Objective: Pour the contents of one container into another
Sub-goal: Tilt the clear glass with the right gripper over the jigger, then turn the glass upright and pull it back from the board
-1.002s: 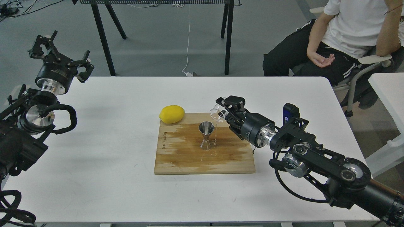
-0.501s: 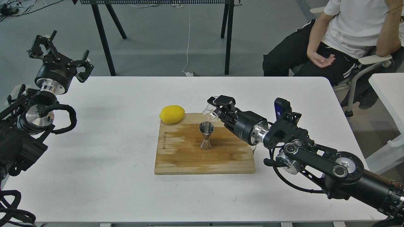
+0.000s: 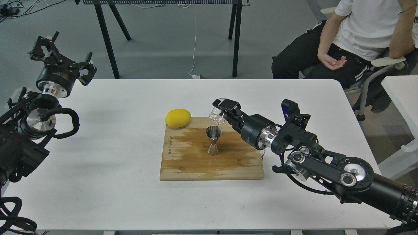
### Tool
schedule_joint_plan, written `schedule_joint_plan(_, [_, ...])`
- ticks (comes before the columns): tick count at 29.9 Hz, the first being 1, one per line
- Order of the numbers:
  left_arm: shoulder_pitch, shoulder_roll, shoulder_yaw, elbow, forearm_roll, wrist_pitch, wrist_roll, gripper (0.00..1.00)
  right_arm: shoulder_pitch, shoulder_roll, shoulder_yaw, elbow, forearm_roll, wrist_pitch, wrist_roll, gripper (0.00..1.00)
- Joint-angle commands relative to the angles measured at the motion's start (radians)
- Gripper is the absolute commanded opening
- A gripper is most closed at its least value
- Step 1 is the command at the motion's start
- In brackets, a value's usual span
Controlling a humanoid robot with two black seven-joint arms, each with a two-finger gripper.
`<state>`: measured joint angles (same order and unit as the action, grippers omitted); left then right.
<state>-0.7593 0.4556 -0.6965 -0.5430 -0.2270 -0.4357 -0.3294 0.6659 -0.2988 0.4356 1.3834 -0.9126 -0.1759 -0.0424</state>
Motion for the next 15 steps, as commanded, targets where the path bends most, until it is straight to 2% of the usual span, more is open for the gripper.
schedule_joint_plan(1, [0.000,0.002,0.000,0.000,0.000,0.000,0.001,1.00,0.001,0.000,-0.026,0.000,-0.034,-0.019,0.013,0.37])
schedule_joint_plan(8, [0.000,0.002,0.000,0.000,0.000,0.002,0.000,1.00,0.011,0.000,-0.054,-0.001,-0.100,-0.033,0.035,0.36])
schedule_joint_plan(11, [0.000,0.002,0.000,0.000,0.000,0.000,0.000,1.00,0.020,-0.014,-0.069,-0.001,-0.140,-0.045,0.068,0.36])
schedule_joint_plan(15, [0.000,0.002,0.000,0.000,0.000,0.000,0.000,1.00,0.035,-0.037,-0.090,-0.001,-0.146,-0.056,0.073,0.36])
